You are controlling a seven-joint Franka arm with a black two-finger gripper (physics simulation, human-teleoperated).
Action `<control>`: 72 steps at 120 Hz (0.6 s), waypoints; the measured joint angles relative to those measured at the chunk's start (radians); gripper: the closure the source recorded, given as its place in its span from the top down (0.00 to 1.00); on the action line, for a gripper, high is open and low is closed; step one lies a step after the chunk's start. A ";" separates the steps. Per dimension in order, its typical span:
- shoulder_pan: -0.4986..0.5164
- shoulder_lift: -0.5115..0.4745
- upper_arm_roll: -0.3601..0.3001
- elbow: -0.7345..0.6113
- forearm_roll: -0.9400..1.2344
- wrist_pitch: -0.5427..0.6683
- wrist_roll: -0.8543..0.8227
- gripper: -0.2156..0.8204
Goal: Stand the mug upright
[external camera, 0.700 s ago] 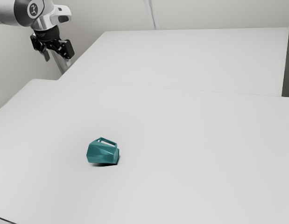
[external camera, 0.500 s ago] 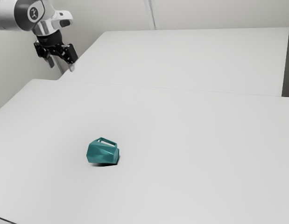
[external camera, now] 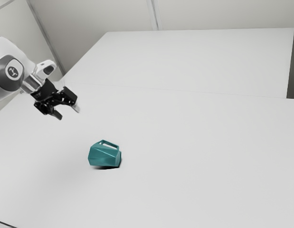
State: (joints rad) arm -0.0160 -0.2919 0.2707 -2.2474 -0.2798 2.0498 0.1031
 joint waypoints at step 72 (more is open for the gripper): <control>0.002 0.057 0.278 -0.256 -0.457 0.089 0.348 0.76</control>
State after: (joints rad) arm -0.0142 -0.2350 0.5483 -2.5035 -0.7365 2.1390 0.4507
